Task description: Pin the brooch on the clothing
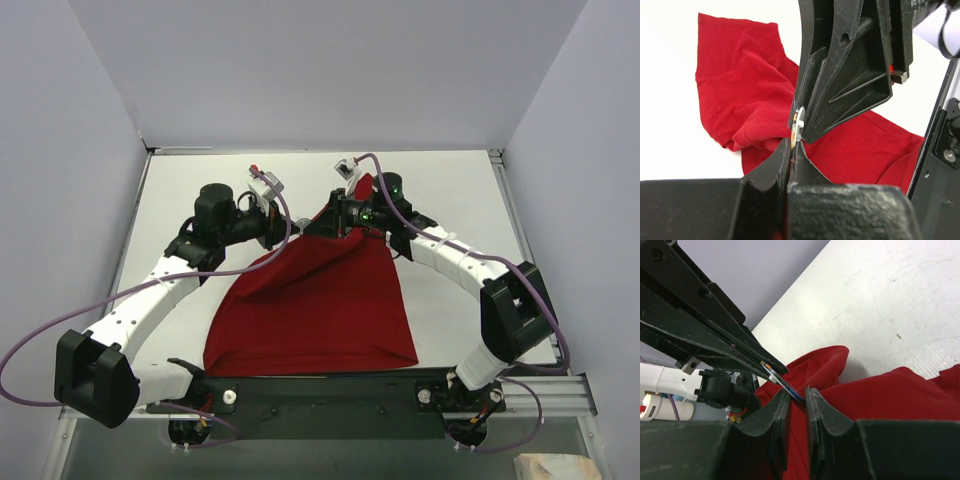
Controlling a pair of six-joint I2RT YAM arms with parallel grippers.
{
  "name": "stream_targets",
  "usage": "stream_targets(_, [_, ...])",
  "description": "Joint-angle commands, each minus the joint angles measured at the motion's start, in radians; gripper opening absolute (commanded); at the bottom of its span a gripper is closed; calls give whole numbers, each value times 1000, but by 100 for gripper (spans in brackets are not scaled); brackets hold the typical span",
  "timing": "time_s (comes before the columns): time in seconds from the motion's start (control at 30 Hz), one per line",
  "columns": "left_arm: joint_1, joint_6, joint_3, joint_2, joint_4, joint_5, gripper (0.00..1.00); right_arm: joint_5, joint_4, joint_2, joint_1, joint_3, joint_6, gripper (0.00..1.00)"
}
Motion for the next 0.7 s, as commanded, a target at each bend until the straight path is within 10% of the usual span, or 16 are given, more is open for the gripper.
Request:
stream_targets(0.0, [-50,-7,53,-2,46,61,0,86,39,-30,50,49,17,11])
stream_targets(0.67, [-78,7,17,-39,49,52,0,285,139,-70,59,-29,224,4])
